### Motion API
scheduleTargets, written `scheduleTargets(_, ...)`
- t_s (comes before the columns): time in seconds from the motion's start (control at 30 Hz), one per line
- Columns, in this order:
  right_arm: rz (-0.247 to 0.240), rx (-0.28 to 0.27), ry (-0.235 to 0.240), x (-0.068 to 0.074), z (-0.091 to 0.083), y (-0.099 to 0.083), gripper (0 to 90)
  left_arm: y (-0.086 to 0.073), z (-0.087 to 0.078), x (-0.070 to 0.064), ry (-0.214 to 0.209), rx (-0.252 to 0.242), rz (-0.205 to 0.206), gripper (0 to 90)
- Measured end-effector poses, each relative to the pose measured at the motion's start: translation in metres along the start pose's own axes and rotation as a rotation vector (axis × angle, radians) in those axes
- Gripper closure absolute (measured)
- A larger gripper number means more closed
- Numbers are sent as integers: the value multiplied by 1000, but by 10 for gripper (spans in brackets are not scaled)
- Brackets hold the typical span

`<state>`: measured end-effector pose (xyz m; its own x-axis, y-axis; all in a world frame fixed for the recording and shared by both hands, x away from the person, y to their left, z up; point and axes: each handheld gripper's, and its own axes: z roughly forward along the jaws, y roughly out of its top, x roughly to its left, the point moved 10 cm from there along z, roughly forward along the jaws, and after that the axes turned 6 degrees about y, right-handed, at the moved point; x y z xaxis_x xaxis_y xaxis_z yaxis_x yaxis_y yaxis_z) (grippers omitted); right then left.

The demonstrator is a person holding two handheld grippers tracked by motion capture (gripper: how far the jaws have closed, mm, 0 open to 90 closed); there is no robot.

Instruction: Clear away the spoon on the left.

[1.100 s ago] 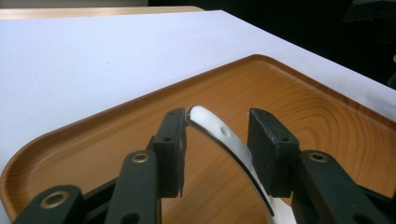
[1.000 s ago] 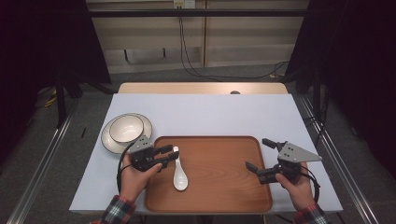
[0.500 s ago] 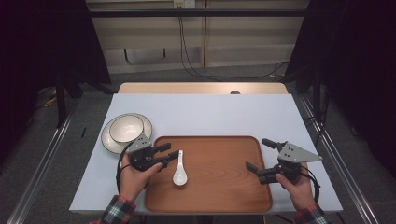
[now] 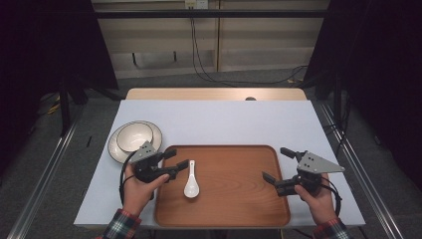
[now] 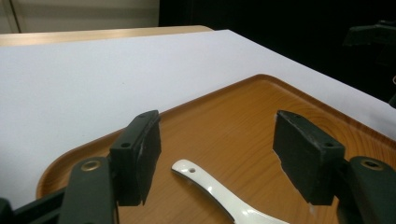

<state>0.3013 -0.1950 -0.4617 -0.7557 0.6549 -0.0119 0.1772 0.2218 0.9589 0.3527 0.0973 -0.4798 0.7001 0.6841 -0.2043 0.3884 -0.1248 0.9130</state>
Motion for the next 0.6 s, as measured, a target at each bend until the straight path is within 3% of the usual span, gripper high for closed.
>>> scheduleTargets(0.03, -4, 0, -5, 0, 0, 0, 12, 1, -1, 0, -20, -6, 4, 306)
scheduleTargets(0.1, -2, 0, -5, 0, 0, 0, 12, 3, -3, 1, -16, -14, 3, 292)
scheduleTargets(0.13, 0, 2, -2, 0, 0, 0, 12, 4, -5, 3, 14, -15, -3, 284)
scheduleTargets(0.33, -2, -7, -7, -2, -1, 1, 12, 10, -13, 6, 6, -39, 2, 244)
scheduleTargets(0.6, 1, -6, -8, -2, -1, 1, 12, 13, -19, 13, 26, -46, 9, 193)
